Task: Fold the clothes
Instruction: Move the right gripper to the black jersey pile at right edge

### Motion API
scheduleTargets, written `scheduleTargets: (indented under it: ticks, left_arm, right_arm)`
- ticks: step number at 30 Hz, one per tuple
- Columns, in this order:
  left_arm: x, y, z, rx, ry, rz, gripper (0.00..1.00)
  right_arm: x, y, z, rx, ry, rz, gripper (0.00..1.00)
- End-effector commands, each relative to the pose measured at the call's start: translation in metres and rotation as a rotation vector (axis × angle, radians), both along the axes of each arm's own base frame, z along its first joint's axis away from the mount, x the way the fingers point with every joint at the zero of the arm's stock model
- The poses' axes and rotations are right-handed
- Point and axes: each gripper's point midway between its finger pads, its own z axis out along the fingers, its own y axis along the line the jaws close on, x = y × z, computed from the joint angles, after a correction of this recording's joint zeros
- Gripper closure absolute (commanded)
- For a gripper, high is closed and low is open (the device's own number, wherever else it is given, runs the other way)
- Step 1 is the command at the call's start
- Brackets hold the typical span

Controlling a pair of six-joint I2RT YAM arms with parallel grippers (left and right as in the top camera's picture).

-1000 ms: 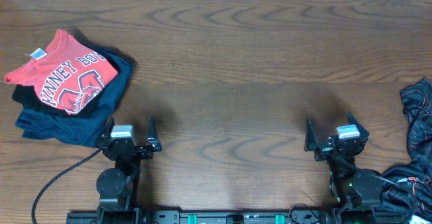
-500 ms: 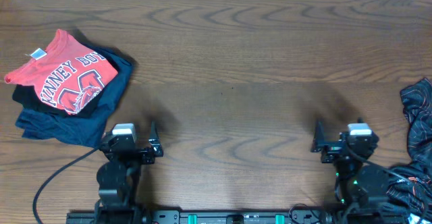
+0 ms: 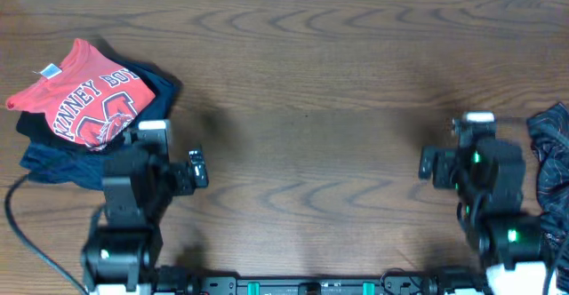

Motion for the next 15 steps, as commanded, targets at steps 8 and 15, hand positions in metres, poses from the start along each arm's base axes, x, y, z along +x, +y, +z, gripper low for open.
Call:
scheduleTargets:
  ticks: [8, 15]
  left_arm:
    - [0.01, -0.007, 0.011, -0.038, 0.047, -0.021, 0.02]
    - [0.01, -0.007, 0.011, -0.038, 0.048, -0.021, 0.02]
  right_arm:
    - [0.04, -0.075, 0.014, -0.134, 0.015, -0.367, 0.06]
    - [0.012, -0.179, -0.05, -0.127, 0.269, -0.75, 0.1]
